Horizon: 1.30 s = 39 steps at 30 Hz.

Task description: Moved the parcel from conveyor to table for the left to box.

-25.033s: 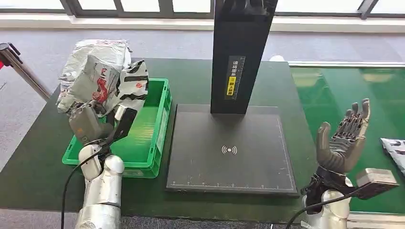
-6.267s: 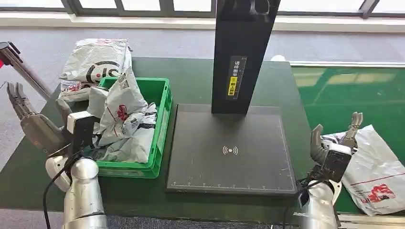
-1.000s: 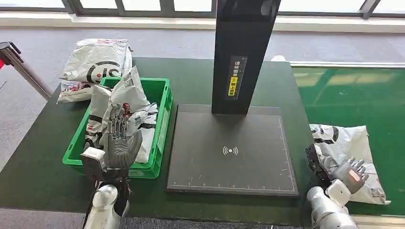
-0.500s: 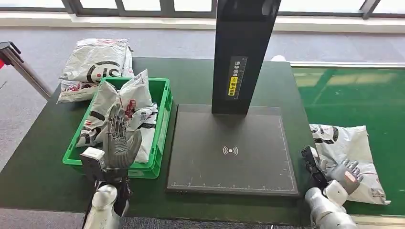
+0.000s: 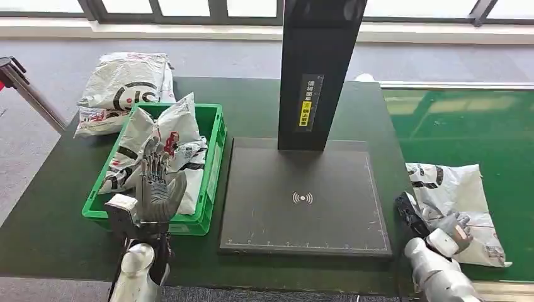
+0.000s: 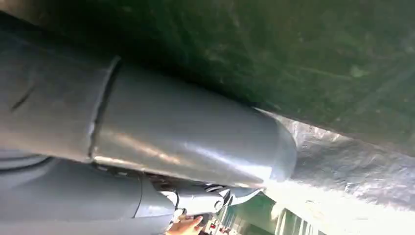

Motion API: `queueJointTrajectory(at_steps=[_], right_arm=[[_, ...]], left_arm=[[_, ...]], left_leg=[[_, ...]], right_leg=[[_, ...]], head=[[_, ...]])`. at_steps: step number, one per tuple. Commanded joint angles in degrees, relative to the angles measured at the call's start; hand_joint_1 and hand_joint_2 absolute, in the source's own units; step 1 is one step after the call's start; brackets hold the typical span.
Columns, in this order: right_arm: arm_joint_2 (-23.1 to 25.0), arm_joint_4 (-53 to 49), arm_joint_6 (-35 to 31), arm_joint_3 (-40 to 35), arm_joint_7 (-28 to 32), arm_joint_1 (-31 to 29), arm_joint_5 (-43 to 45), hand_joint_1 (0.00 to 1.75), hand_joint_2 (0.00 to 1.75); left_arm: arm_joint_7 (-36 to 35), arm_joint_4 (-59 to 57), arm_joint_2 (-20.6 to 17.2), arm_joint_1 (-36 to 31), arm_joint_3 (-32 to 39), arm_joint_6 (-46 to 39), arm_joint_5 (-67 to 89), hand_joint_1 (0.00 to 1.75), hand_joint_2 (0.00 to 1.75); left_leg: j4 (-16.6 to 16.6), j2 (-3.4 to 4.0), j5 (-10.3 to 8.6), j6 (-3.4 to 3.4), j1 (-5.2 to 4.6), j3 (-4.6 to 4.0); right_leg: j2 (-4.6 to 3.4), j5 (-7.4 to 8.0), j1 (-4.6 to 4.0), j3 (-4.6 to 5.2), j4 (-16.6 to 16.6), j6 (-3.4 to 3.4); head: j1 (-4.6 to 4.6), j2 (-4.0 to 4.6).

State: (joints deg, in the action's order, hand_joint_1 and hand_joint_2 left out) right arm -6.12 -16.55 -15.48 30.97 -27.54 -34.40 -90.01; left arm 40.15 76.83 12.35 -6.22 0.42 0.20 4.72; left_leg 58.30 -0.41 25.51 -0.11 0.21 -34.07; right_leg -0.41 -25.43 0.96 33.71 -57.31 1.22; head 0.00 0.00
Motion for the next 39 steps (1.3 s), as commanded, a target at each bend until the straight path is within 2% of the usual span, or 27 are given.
queueJointTrajectory(at_steps=[1, 18, 22, 24, 25, 27, 28, 29, 32, 33, 35, 37, 38, 39], right_arm=[[-0.13, 4.14, 5.94, -3.79, -1.05, 0.69, 0.36, 1.75, 1.75], [0.01, 3.28, 4.86, -2.59, 0.23, 1.80, 0.03, 1.75, 1.75], [0.53, 2.34, -3.56, -0.98, 3.85, 1.42, 0.93, 1.75, 1.75], [1.13, 1.05, -14.55, 0.69, 8.61, 0.70, 2.67, 1.75, 1.75], [1.13, 1.05, -14.55, 0.69, 8.61, 0.70, 2.67, 1.75, 1.75], [1.72, -0.60, -24.52, 2.52, 15.41, 0.20, 5.43, 1.75, 1.75], [3.73, -10.10, -24.52, 5.43, 19.58, 2.07, 7.47, 1.75, 1.75], [7.58, -22.52, -24.52, 11.78, 28.59, 3.73, 9.03, 1.75, 1.75], [7.58, -22.52, -24.52, 11.78, 28.59, 3.73, 9.03, 1.75, 1.75], [9.06, -26.36, -24.52, 14.44, 32.13, 3.78, 9.50, 1.75, 1.75], [9.06, -26.36, -24.52, 14.44, 32.13, 3.78, 9.50, 1.75, 1.75], [11.67, -32.83, -24.52, 19.19, 38.07, 4.28, 9.64, 1.75, 1.75], [20.35, -46.39, -24.52, 42.24, 67.54, -1.91, 14.95, 1.75, 1.75], [20.35, -46.39, -24.52, 42.24, 67.54, -1.91, 14.95, 1.75, 1.75]], left_arm=[[-0.15, -1.94, -1.65, -1.18, 1.27, 0.11, -0.31, 0.00, 1.75], [-0.15, -1.92, -1.24, -1.52, 1.61, 0.29, 0.25, 0.00, 1.75], [-0.15, -1.26, -1.55, -0.71, 1.46, -0.14, -0.07, 0.00, 1.75], [-0.15, -0.36, -1.63, 0.19, 1.53, -0.55, -0.17, 0.00, 1.75], [-0.15, -0.36, -1.63, 0.19, 1.53, -0.55, -0.17, 0.00, 1.75], [-0.15, 0.02, -1.56, 0.55, 1.57, -0.99, -0.20, 0.00, 1.75], [-0.15, 0.15, -1.54, 0.73, 1.42, -1.19, -0.18, 0.00, 1.75], [-0.15, 0.01, -1.51, 0.65, 1.11, -1.56, -0.12, 0.00, 1.75], [-0.15, 0.01, -1.51, 0.65, 1.11, -1.56, -0.12, 0.00, 1.75], [-0.15, -0.24, -1.44, 0.41, 0.89, -1.74, -0.06, 0.00, 1.75], [-0.15, -0.24, -1.44, 0.41, 0.89, -1.74, -0.06, 0.00, 1.75], [-0.15, -0.43, -1.42, 0.23, 0.73, -1.87, -0.12, 0.00, 1.75], [-0.15, -1.56, -1.19, -0.68, -0.17, -2.11, 0.07, 0.00, 1.75], [-0.15, -1.56, -1.19, -0.68, -0.17, -2.11, 0.07, 0.00, 1.75]], left_leg=[[-0.06, 0.02, -0.01, 0.00, 0.06, 0.16], [-0.15, 0.09, -0.04, -0.04, 0.11, 0.43], [-0.40, 0.07, -0.17, -0.08, 0.12, 0.43], [-0.16, 0.16, -0.02, -0.08, 0.17, 0.43], [-0.17, 0.20, 0.00, -0.09, 0.14, 0.43], [-0.08, 0.27, 0.05, -0.08, 0.16, 0.36], [-0.11, 0.30, 0.04, -0.09, 0.13, 0.35], [-0.16, 0.32, 0.03, -0.10, 0.12, 0.32], [-0.07, 0.38, 0.04, -0.12, 0.09, 0.13], [-0.09, 0.40, 0.03, -0.12, 0.09, 0.13], [-0.09, 0.40, 0.03, -0.12, 0.09, 0.13], [-0.12, 0.42, 0.03, -0.13, 0.09, 0.14], [-0.07, 0.24, 0.02, -0.15, 0.09, -0.06], [-0.03, 0.05, -0.02, -0.13, 0.06, -0.16]], right_leg=[[0.04, 0.05, -0.07, -0.18, 0.10, -0.06], [-0.03, 0.09, -0.24, -0.44, 0.21, -0.12], [0.03, 0.19, -0.29, -0.44, 0.43, -0.18], [-0.10, 0.07, -0.31, -0.41, 0.17, -0.17], [-0.13, 0.06, -0.28, -0.38, 0.15, -0.17], [-0.21, 0.04, -0.28, -0.33, 0.07, -0.16], [-0.23, 0.05, -0.24, -0.29, 0.06, -0.17], [-0.25, 0.06, -0.22, -0.23, 0.07, -0.19], [-0.33, 0.06, -0.16, 0.00, -0.06, -0.19], [-0.34, 0.07, -0.16, 0.01, -0.05, -0.21], [-0.34, 0.07, -0.16, 0.01, -0.05, -0.21], [-0.35, 0.08, -0.16, 0.01, -0.02, -0.23], [-0.20, 0.03, -0.12, 0.18, -0.13, -0.23], [-0.01, -0.02, -0.09, 0.22, -0.19, -0.22]], head=[[0.00, 0.00], [0.00, 0.00], [0.00, 0.00], [0.00, 0.00], [0.00, 0.00], [0.02, 0.00], [0.00, 0.00], [0.00, 0.00], [0.02, 0.00], [0.02, 0.00], [0.02, 0.00], [0.02, 0.00], [0.00, 0.00], [0.02, 0.00]])
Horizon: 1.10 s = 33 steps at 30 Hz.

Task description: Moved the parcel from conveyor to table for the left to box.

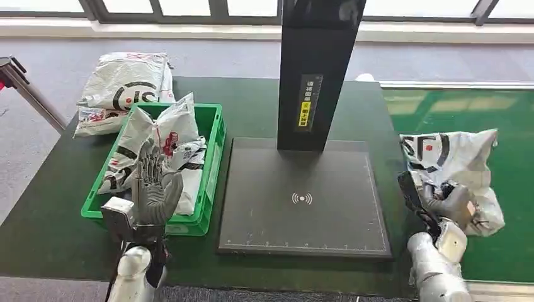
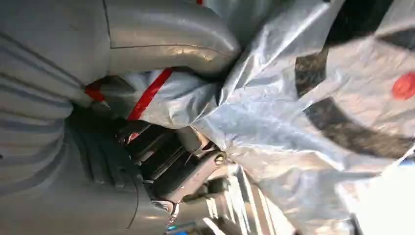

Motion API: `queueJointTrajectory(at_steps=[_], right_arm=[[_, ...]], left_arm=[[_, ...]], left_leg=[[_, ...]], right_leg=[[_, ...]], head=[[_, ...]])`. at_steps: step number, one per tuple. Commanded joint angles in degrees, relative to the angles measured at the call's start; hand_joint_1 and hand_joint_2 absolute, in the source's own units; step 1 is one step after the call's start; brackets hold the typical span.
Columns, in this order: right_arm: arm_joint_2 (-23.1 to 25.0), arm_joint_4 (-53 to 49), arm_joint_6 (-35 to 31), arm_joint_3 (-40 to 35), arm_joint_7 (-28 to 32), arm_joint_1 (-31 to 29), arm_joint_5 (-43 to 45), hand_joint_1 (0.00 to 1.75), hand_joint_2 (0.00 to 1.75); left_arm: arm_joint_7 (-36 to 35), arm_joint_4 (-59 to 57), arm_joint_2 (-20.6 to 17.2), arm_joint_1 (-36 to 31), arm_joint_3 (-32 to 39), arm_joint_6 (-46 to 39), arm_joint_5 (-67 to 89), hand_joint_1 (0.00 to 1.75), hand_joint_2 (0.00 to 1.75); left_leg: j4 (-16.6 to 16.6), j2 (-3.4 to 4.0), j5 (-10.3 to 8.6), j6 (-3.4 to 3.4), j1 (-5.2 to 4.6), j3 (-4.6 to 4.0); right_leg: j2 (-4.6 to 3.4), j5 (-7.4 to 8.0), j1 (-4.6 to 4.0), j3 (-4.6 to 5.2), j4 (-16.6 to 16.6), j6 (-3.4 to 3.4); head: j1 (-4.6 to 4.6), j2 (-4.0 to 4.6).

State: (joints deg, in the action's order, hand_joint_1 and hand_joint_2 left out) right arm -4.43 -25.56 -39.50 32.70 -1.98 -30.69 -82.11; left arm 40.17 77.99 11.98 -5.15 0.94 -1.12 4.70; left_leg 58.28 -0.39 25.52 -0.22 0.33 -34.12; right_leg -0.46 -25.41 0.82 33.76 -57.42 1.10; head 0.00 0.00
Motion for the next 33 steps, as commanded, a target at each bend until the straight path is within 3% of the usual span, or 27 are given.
queueJointTrajectory(at_steps=[1, 6, 24, 27, 32, 33], right_arm=[[18.67, -37.37, -0.50, 40.51, 41.98, -5.63, 7.06, 1.75, 1.75], [18.67, -37.37, -0.50, 40.51, 41.98, -5.63, 7.06, 1.75, 1.75], [18.67, -37.37, -0.50, 40.51, 41.98, -5.63, 7.06, 1.75, 1.75], [20.03, -43.05, -0.50, 35.09, 41.98, -3.39, 12.43, 1.75, 1.75], [18.90, -38.11, -0.50, 25.94, 41.98, -1.15, 23.38, 1.75, 1.75], [16.41, -31.86, -0.50, 16.37, 41.98, 0.49, 32.17, 1.75, 1.75]], left_arm=[[-0.17, -2.72, -0.82, -1.74, -0.69, -0.80, 0.09, 0.00, 1.75], [-0.17, -2.72, -0.82, -1.74, -0.69, -0.80, 0.09, 0.00, 1.75], [-0.17, -2.72, -0.82, -1.74, -0.69, -0.80, 0.09, 0.00, 1.75], [-0.17, -3.42, -0.80, -2.35, -1.05, -0.85, 0.04, 0.00, 1.75], [-0.17, -4.16, -0.74, -3.19, -1.45, -0.92, -0.14, 0.00, 1.75], [-0.17, -4.25, -0.67, -3.36, -1.44, -1.00, -0.05, 0.00, 1.75]], left_leg=[[-0.01, -0.07, -0.05, 0.00, -0.09, -0.18], [-0.04, -0.43, -0.07, -0.02, 0.01, -0.13], [-0.05, -0.30, -0.07, -0.02, -0.03, -0.15], [-0.03, -0.29, -0.06, -0.02, -0.05, -0.18], [-0.05, -0.29, -0.08, -0.03, -0.03, -0.18], [-0.04, -0.19, -0.06, -0.03, -0.02, -0.18]], right_leg=[[0.10, -0.03, 0.08, 0.23, -0.10, -0.07], [0.40, -0.07, -0.02, -0.01, 0.05, -0.06], [0.27, -0.04, 0.02, 0.08, 0.08, -0.06], [0.25, -0.05, 0.05, 0.11, 0.04, -0.06], [0.26, -0.02, 0.02, 0.10, 0.09, -0.07], [0.13, 0.00, 0.01, 0.13, 0.08, -0.06]], head=[[0.00, 0.00], [0.00, 0.00], [0.00, 0.00], [0.00, 0.00], [0.00, 0.00], [0.00, 0.00]])
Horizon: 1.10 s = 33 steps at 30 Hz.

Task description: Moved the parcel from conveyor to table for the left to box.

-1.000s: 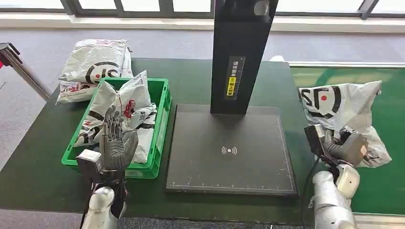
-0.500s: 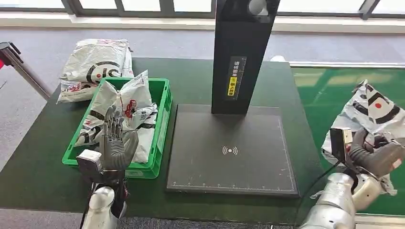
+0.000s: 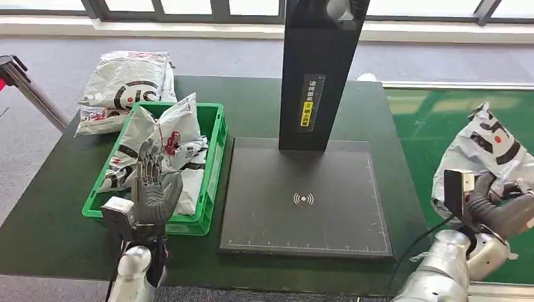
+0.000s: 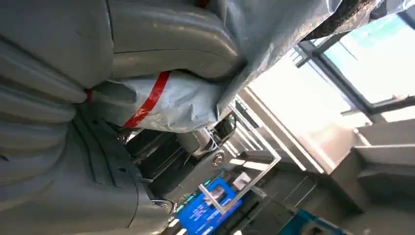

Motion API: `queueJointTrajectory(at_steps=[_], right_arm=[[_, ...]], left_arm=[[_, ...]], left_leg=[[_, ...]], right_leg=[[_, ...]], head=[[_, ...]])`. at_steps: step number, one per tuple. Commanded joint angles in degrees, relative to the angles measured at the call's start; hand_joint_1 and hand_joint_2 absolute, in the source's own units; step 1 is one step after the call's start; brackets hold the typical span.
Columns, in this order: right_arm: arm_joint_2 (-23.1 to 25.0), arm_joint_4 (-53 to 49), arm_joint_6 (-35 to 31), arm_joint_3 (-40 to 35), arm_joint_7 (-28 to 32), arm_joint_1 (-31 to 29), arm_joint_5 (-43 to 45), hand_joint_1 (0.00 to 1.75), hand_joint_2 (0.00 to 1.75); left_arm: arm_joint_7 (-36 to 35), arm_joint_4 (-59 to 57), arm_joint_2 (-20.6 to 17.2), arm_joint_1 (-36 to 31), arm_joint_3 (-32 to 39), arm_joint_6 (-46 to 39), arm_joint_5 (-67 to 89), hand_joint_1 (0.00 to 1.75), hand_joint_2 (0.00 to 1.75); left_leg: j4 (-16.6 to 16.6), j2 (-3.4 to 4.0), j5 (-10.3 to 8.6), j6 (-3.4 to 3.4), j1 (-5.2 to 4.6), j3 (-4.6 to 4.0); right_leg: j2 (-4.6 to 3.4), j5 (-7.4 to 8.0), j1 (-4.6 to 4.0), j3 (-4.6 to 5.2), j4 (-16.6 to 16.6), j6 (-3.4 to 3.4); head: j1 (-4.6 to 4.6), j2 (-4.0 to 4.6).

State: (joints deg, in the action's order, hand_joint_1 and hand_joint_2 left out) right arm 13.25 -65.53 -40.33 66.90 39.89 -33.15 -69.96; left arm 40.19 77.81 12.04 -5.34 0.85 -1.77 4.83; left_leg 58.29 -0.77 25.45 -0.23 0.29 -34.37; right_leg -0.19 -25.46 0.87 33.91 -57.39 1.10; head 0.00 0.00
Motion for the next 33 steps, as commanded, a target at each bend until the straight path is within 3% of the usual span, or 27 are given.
queueJointTrajectory(at_steps=[1, 2, 3, 5, 6, 7, 9, 12, 16, 33], right_arm=[[-1.27, 8.11, 0.33, -17.83, 0.11, 2.96, 20.01, 1.75, 1.75], [-3.61, 12.19, 3.99, -29.17, 0.11, 4.88, 29.23, 1.75, 1.75], [-3.61, 12.19, 3.99, -29.17, 0.11, 4.88, 29.23, 1.75, 1.75], [-3.47, 12.05, 12.93, -39.67, 0.11, 6.88, 30.55, 1.75, 1.75], [-4.64, 10.40, 24.82, -51.10, 0.11, 9.64, 29.85, 1.75, 1.75], [-2.41, 10.23, 23.17, -52.55, -0.21, 10.22, 28.43, 1.75, 1.75], [-0.94, 9.80, 23.49, -54.39, -0.12, 10.92, 27.94, 1.75, 1.75], [-2.39, 10.06, 24.86, -54.74, -1.24, 11.25, 27.93, 1.75, 1.75], [-4.69, 13.88, 27.90, -54.59, -0.67, 10.60, 28.49, 1.75, 1.75], [-5.18, 11.19, 33.74, -58.23, 0.11, 13.33, 25.46, 1.75, 1.75]], left_arm=[[-0.19, -4.08, -0.73, -3.17, -1.35, -0.34, -0.18, 0.00, 1.75], [-0.19, -3.88, -0.84, -3.14, -1.29, -0.41, -0.28, 0.00, 1.75], [-0.19, -3.88, -0.84, -3.14, -1.29, -0.41, -0.28, 0.00, 1.75], [-0.19, -3.32, -1.02, -3.11, -0.90, -0.62, -0.50, 0.00, 1.75], [-0.19, -2.73, -1.17, -2.65, -0.70, -1.18, -0.37, 0.00, 1.75], [-0.19, -2.60, -1.34, -2.47, -0.53, -0.87, -0.53, 0.00, 1.75], [-0.19, -2.37, -1.39, -2.14, -0.34, -0.29, -0.54, 0.00, 1.75], [-0.19, -2.78, -1.06, -2.52, -0.28, 0.11, -0.39, 0.00, 1.75], [-0.19, -3.15, -0.66, -3.22, -0.03, -0.08, -0.03, 0.00, 1.75], [-0.19, -4.04, -0.17, -4.25, -1.00, 0.51, 1.03, 0.00, 1.75]], left_leg=[[-0.08, 0.24, 0.00, -0.02, 0.03, 0.11], [-0.05, 0.33, 0.01, -0.01, 0.02, 0.07], [-0.12, 0.40, -0.01, -0.02, 0.01, 0.15], [-0.05, 0.38, 0.02, -0.01, 0.02, 0.07], [-0.10, 0.55, 0.01, -0.02, 0.02, 0.10], [-0.04, 0.61, 0.03, -0.03, 0.01, 0.04], [-0.08, 0.62, 0.03, -0.05, 0.02, 0.10], [-0.15, 0.62, 0.01, -0.09, 0.07, 0.22], [-0.10, 0.00, -0.07, -0.08, 0.08, 0.09], [-0.08, 0.08, -0.06, -0.09, 0.06, 0.07]], right_leg=[[-0.16, 0.06, -0.04, -0.05, 0.08, -0.07], [-0.26, 0.09, -0.03, 0.00, 0.06, -0.04], [-0.31, 0.12, -0.03, -0.05, 0.12, -0.07], [-0.31, 0.10, -0.03, 0.00, 0.05, -0.05], [-0.46, 0.15, -0.04, 0.03, 0.08, -0.08], [-0.52, 0.13, -0.02, 0.13, 0.00, -0.07], [-0.51, 0.13, -0.03, 0.08, 0.00, -0.11], [-0.47, 0.09, -0.09, 0.03, 0.02, -0.18], [0.12, -0.02, -0.10, -0.03, 0.01, -0.16], [0.03, -0.04, -0.08, 0.02, -0.02, -0.22]], head=[[0.00, 0.00], [0.00, 0.00], [0.00, 0.00], [0.00, 0.00], [0.00, 0.00], [0.00, 0.00], [0.02, 0.00], [-0.02, 0.00], [0.00, 0.00], [0.00, 0.00]])
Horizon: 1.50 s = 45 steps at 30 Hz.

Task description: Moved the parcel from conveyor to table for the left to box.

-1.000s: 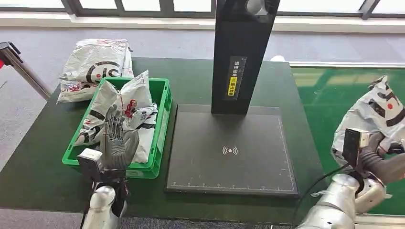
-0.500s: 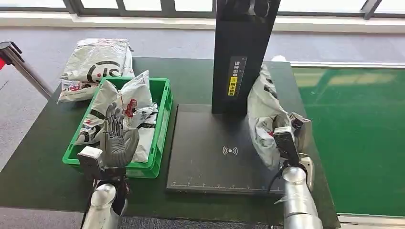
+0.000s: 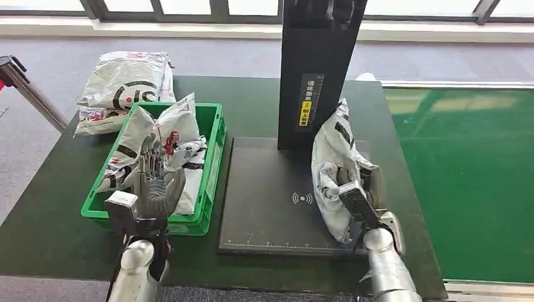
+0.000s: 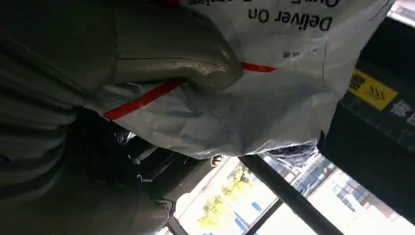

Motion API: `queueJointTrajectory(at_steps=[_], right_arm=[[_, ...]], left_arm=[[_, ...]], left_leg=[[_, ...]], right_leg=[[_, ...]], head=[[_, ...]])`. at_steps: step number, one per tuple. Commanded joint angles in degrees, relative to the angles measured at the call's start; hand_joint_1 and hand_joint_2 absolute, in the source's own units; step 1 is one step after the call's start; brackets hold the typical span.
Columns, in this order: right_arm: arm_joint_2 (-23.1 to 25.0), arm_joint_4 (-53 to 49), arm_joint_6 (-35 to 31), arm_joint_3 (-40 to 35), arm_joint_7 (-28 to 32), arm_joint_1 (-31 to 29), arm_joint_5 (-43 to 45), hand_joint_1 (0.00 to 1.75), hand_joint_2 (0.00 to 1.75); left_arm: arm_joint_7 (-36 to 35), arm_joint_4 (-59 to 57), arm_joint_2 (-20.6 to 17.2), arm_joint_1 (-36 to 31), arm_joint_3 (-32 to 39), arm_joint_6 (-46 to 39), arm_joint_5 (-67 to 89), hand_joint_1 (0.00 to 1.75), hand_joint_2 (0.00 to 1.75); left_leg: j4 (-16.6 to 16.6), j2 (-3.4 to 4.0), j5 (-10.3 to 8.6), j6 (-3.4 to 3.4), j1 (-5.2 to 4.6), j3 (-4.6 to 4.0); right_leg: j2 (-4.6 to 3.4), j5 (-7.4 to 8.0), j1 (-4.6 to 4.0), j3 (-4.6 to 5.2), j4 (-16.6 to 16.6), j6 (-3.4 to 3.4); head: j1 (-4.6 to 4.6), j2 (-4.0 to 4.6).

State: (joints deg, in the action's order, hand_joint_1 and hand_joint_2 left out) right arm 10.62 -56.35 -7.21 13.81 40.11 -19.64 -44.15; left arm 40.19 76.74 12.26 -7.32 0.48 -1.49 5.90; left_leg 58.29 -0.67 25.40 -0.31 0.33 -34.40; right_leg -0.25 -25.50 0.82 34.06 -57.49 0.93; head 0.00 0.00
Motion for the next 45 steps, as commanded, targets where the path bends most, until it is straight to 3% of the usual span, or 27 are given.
queueJointTrajectory(at_steps=[1, 2, 3, 4, 7, 11, 21, 27, 33, 36, 37, 39, 42, 43, 45], right_arm=[[-2.56, 2.01, 0.62, -5.14, -0.11, -0.18, -0.34, 1.75, 1.75], [-2.60, 2.38, 1.40, -5.90, -0.11, -0.21, -1.08, 1.75, 1.75], [-2.82, 2.58, 1.71, -6.87, -0.11, -0.11, -2.47, 0.16, 1.75], [-2.83, 2.89, 2.22, -7.70, -0.12, -0.03, -3.26, 0.00, 0.00], [-3.41, 0.18, 3.15, -12.68, -0.11, 1.66, -2.91, 0.00, 0.00], [-7.24, -5.23, 4.59, -21.38, -0.11, 3.75, 5.83, 0.00, 0.00], [-11.19, -5.17, 5.83, -25.19, -0.11, 2.11, 20.46, 0.00, 0.00], [-13.65, -14.49, 8.02, -27.89, -0.11, 4.17, 30.15, 0.00, 0.00], [-14.11, -22.02, 10.92, -26.31, -0.11, 6.21, 34.54, 0.00, 0.00], [-12.18, -29.70, 16.27, -20.67, -0.11, 8.52, 38.03, 0.00, 0.00], [-10.70, -30.28, 15.73, -17.61, -0.11, 8.75, 38.01, 0.00, 0.00], [-7.85, -25.78, 8.47, -11.82, -0.11, 7.06, 36.14, 0.00, 0.00], [-7.26, -23.52, 4.97, -10.04, -0.11, 5.56, 35.62, 0.00, 0.00], [-6.85, -23.20, 2.53, -9.29, -0.11, 5.20, 35.65, 0.00, 1.75], [-6.15, -24.00, 0.24, -7.81, -0.11, 5.08, 36.59, 0.00, 1.75]], left_arm=[[-0.19, -2.97, -0.39, -2.27, -0.63, 0.22, -0.04, 0.00, 1.75], [-0.19, -2.86, -0.44, -2.22, -0.60, 0.34, -0.03, 0.00, 1.75], [-0.19, -2.69, -0.42, -2.22, -0.65, 0.38, 0.09, 0.00, 1.75], [-0.19, -2.68, -0.38, -2.27, -0.71, 0.41, 0.20, 0.00, 1.75], [-0.19, -2.26, -0.16, -2.30, -1.29, 0.52, 0.74, 0.00, 1.75], [-0.19, -2.42, -0.12, -2.57, -1.61, 0.51, 1.00, 0.00, 1.75], [-0.19, -2.03, -0.10, -2.11, -1.15, 0.16, 1.03, 0.00, 1.75], [-0.19, -2.29, -0.03, -2.25, -0.71, 0.30, 1.32, 0.00, 1.75], [-0.19, -2.43, 0.01, -2.65, -1.38, 0.56, 1.69, 0.00, 1.75], [-0.19, -1.53, -0.42, -2.90, -3.84, 0.05, 2.58, 0.00, 1.75], [-0.19, -0.44, -0.99, -3.06, -6.62, -0.73, 3.65, 0.00, 1.75], [-0.19, -0.32, -1.89, -4.65, -15.52, -4.41, 8.28, 0.00, 1.75], [-0.19, -2.26, -0.96, -6.13, -20.20, -7.50, 11.48, 0.00, 1.75], [-0.19, -3.34, -1.56, -7.31, -23.63, -8.74, 13.02, 0.00, 1.75], [-0.19, -9.26, 0.56, -10.19, -27.93, -11.15, 19.46, 0.00, 1.75]], left_leg=[[-0.05, -0.02, -0.01, 0.00, 0.02, 0.07], [-0.03, -0.02, 0.00, 0.00, 0.02, 0.04], [-0.08, 0.03, 0.00, 0.00, 0.01, 0.11], [-0.04, 0.00, 0.00, 0.00, 0.01, 0.05], [-0.09, 0.08, 0.00, 0.00, 0.03, 0.13], [-0.07, -0.02, -0.01, -0.01, 0.03, 0.07], [-0.02, 0.01, -0.01, 0.01, -0.01, 0.01], [-0.06, 0.06, 0.00, 0.00, -0.02, 0.06], [-0.04, -0.04, 0.01, 0.00, 0.00, 0.04], [-0.03, -0.11, 0.01, 0.00, -0.01, 0.03], [0.01, -0.14, -0.01, 0.00, -0.02, -0.08], [0.03, -0.22, -0.02, 0.00, 0.00, -0.11], [0.03, -0.24, -0.05, 0.00, 0.02, -0.10], [-0.05, -0.29, -0.08, 0.01, 0.01, -0.02], [-0.01, -0.38, -0.09, 0.05, -0.01, -0.07]], right_leg=[[0.08, -0.01, -0.03, -0.09, 0.06, -0.04], [0.07, 0.00, -0.03, -0.07, 0.05, -0.03], [0.04, 0.00, -0.03, -0.13, 0.09, -0.04], [0.05, 0.00, -0.02, -0.07, 0.04, -0.03], [0.00, 0.02, -0.04, -0.14, 0.11, -0.05], [0.10, -0.01, -0.04, -0.12, 0.08, -0.05], [0.04, 0.01, 0.01, -0.03, 0.02, -0.02], [0.03, 0.00, 0.01, -0.07, 0.04, -0.05], [0.10, -0.03, -0.01, -0.07, 0.04, -0.04], [0.20, -0.07, -0.01, -0.09, 0.02, -0.06], [0.19, -0.05, 0.02, 0.03, -0.03, -0.03], [0.27, -0.05, -0.01, 0.04, -0.03, -0.04], [0.30, -0.02, -0.03, 0.03, 0.01, -0.03], [0.38, -0.01, -0.03, -0.07, 0.10, -0.04], [0.47, 0.00, 0.00, -0.13, 0.08, -0.01]], head=[[0.00, 0.00], [0.00, 0.00], [0.00, 0.00], [0.00, 0.00], [0.00, 0.00], [0.00, 0.00], [0.00, 0.00], [0.00, 0.00], [0.00, 0.00], [0.00, 0.00], [0.00, 0.00], [0.00, 0.00], [-0.02, 0.00], [-0.02, 0.00], [0.02, 0.00]])
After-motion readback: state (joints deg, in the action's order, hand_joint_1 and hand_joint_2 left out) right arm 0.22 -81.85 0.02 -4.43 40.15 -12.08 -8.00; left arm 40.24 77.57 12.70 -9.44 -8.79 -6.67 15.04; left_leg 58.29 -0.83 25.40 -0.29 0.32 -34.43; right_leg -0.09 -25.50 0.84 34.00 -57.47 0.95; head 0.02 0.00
